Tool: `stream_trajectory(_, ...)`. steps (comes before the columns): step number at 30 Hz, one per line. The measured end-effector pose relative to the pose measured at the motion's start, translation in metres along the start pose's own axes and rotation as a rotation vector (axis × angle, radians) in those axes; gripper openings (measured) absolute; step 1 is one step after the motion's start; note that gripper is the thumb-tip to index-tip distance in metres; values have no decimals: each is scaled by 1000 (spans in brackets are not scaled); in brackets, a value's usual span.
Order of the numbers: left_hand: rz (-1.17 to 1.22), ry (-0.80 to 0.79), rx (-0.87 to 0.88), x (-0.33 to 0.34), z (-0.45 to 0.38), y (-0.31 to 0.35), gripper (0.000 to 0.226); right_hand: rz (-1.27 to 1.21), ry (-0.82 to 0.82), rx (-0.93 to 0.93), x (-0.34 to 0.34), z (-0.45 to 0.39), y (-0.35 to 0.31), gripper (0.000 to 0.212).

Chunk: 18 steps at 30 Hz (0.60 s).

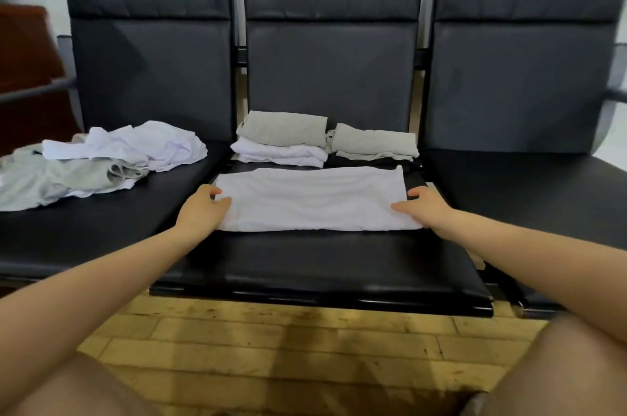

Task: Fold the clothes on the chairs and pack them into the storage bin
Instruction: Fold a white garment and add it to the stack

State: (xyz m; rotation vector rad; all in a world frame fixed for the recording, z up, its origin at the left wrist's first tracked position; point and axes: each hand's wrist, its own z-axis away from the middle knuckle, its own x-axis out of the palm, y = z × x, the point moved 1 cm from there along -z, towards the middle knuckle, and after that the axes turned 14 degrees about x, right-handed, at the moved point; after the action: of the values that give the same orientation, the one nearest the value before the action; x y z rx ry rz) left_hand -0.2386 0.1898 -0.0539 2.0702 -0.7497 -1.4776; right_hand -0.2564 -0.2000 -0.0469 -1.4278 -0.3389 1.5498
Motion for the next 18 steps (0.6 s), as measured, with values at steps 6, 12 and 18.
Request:
stream_trajectory(6, -20, -63, 53, 10, -1, 1, 34, 200, -17, -34, -2, 2, -4, 21)
stream_trajectory(12, -386, -110, 127, -10, 2, -16, 28, 552, 190, -40, -13, 2, 0, 30)
stream_trajectory(18, -481, -127, 150, -14, 2, -24, 28, 504, 206, 11, -11, -5, -1, 24)
